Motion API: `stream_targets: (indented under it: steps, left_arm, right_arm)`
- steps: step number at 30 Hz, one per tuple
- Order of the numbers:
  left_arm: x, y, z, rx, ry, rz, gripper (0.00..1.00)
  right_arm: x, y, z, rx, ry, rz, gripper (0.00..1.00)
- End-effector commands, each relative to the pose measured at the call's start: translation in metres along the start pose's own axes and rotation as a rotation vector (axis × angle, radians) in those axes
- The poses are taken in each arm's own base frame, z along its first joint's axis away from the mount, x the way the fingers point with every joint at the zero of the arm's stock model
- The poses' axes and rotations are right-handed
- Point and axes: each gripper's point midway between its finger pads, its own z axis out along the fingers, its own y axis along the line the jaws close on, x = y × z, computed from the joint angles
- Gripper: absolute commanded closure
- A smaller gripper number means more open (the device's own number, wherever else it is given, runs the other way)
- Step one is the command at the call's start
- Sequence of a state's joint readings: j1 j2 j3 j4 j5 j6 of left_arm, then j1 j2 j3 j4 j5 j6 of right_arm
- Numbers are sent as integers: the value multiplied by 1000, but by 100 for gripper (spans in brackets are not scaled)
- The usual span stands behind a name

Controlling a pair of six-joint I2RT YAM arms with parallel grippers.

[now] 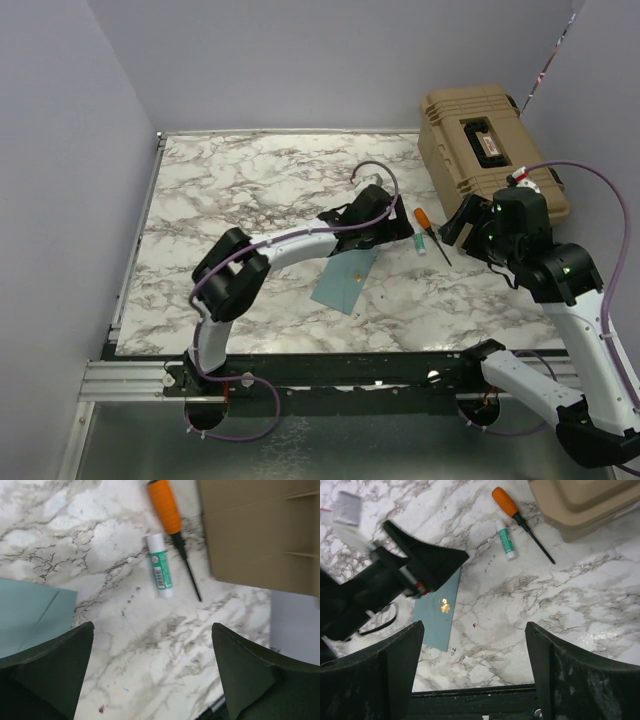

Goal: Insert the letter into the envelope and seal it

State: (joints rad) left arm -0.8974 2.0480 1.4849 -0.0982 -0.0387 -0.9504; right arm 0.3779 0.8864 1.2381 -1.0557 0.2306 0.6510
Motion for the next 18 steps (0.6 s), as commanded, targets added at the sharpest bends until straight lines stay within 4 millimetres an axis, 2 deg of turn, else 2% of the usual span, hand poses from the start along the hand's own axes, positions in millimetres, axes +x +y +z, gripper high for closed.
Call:
stream_targets:
  steps: [1, 4, 10, 14, 18]
  left_arm:
    - [-57, -37, -97, 71, -207, 64, 1]
    - [-73, -11, -149, -29, -301, 86, 1]
    - [-98, 48, -261, -225, -506, 142, 1]
    - [-110, 67, -336, -293, -590, 174, 1]
    - [-111, 85, -390, -317, -650, 158, 1]
  right_arm:
    - [-17, -10, -16, 61, -43, -38, 12]
    - [-19, -6, -18, 67, -11, -51, 2]
    - [-22, -3, -28, 27, -22, -86, 0]
    - [-34, 8, -39, -45, -78, -93, 0]
    - [-50, 15, -48, -68, -122, -125, 0]
